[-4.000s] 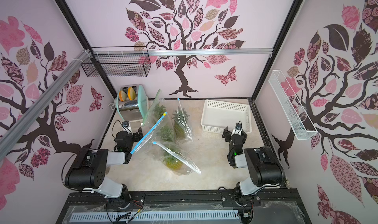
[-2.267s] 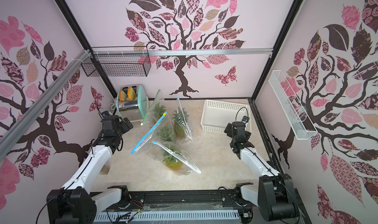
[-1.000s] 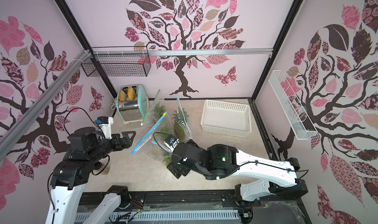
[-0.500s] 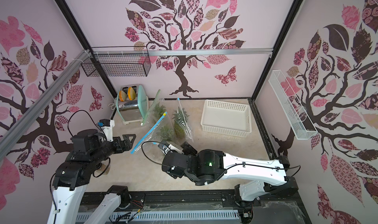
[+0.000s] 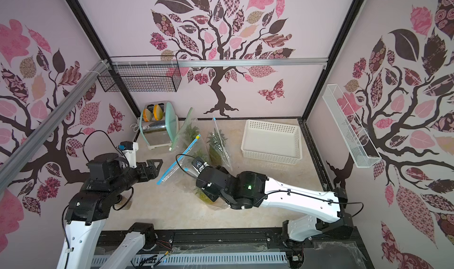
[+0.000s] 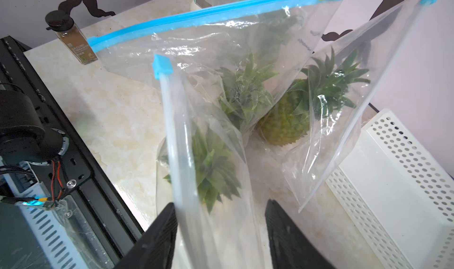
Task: Open the zip-top bag and take out the pineapple
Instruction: Unzip the zipper on the zipper food storage bag.
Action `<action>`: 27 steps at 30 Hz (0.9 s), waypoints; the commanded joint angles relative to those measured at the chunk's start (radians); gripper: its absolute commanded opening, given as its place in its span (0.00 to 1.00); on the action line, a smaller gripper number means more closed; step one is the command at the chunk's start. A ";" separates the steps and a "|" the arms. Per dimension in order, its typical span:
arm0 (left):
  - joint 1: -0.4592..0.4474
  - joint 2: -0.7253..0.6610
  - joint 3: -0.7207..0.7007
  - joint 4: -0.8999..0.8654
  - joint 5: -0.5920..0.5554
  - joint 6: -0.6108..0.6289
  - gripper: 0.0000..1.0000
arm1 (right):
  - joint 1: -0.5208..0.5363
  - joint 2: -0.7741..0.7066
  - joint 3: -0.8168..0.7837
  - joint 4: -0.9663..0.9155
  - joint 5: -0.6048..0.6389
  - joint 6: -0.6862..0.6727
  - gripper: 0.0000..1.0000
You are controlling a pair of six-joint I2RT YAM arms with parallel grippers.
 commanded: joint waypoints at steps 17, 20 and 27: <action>-0.003 -0.028 -0.003 0.026 0.067 0.078 0.73 | -0.021 0.029 0.041 0.018 -0.065 -0.070 0.22; -0.002 -0.049 -0.009 0.047 0.170 0.145 0.57 | -0.071 0.005 0.030 0.041 -0.193 -0.119 0.15; -0.002 -0.086 -0.012 0.073 0.367 0.270 0.36 | -0.249 -0.023 0.047 0.045 -0.455 -0.196 0.00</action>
